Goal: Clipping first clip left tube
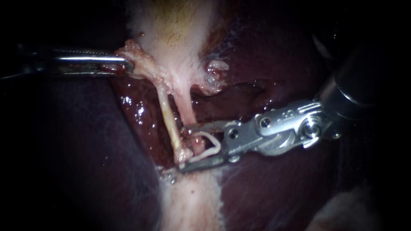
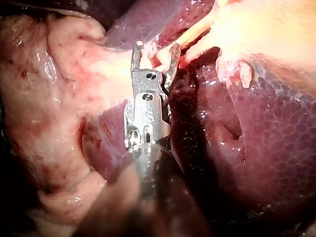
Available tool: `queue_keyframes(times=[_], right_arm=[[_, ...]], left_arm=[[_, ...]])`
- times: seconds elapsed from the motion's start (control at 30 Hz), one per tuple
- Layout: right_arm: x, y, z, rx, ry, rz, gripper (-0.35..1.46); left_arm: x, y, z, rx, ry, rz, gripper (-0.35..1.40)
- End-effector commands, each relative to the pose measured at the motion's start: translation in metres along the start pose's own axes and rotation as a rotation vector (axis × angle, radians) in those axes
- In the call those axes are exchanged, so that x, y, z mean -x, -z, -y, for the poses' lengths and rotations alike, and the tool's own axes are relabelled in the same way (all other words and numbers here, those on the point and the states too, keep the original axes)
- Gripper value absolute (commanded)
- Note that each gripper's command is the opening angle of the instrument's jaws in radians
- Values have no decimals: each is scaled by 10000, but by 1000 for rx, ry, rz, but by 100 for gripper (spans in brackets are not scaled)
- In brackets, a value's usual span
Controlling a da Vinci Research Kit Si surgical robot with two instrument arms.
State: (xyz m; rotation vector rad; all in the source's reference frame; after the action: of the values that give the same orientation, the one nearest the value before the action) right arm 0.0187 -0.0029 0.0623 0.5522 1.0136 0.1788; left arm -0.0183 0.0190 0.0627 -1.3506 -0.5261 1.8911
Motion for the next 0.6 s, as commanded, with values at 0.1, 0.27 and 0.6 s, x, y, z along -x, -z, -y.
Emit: queue_keyframes(times=[0.1, 0.27, 0.6], right_arm=[[3, -2, -3, 2, -5, 6, 48], [10, -5, -9, 3, -10, 18, 48], [25, -13, -22, 8, -11, 23, 48]], left_arm=[[0, 0, -1, -1, 0, 0, -35], [-1, 0, -3, 0, 0, 0, -35], [-3, -1, -11, 6, 1, 1, -35]])
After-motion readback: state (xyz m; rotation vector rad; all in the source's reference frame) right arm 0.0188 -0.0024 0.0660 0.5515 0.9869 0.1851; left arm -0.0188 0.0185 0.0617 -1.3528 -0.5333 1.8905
